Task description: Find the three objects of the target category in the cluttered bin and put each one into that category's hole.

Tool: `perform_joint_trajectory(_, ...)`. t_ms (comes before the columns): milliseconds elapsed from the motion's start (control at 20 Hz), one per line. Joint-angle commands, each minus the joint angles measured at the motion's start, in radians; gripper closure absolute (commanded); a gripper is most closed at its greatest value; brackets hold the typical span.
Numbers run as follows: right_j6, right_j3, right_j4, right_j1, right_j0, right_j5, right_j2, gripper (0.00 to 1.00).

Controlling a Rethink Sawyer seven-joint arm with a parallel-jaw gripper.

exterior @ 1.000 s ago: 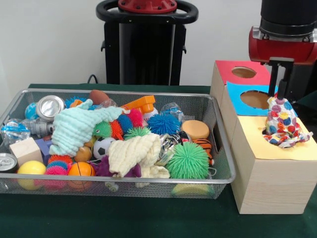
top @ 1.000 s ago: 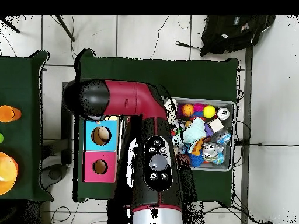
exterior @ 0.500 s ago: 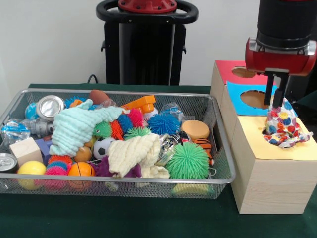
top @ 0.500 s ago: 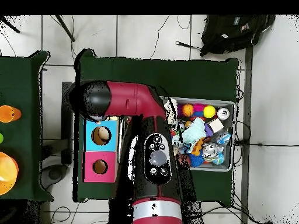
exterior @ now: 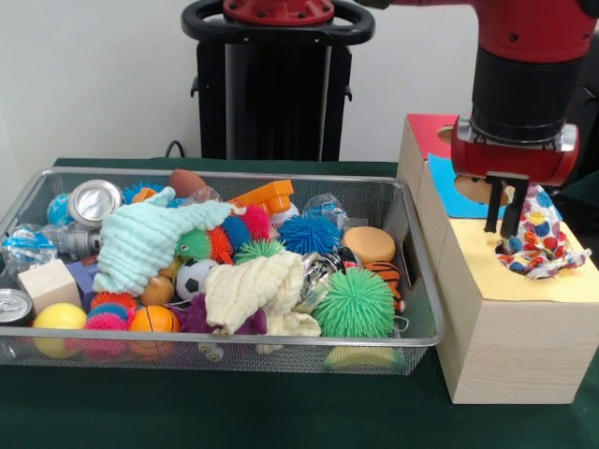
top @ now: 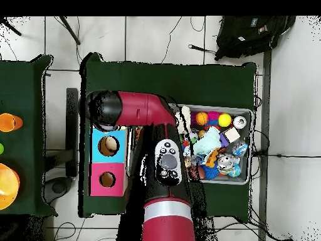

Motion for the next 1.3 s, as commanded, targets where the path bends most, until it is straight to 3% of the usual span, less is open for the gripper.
perform_joint_trajectory(50,0.090,0.011,0.002,0.025,-0.010,-0.011,0.049,1.00)
perform_joint_trajectory(900,0.112,0.050,0.013,-0.107,0.011,0.131,0.020,1.00)
perform_joint_trajectory(1300,0.072,0.159,-0.002,-0.160,0.004,0.076,0.018,1.00)
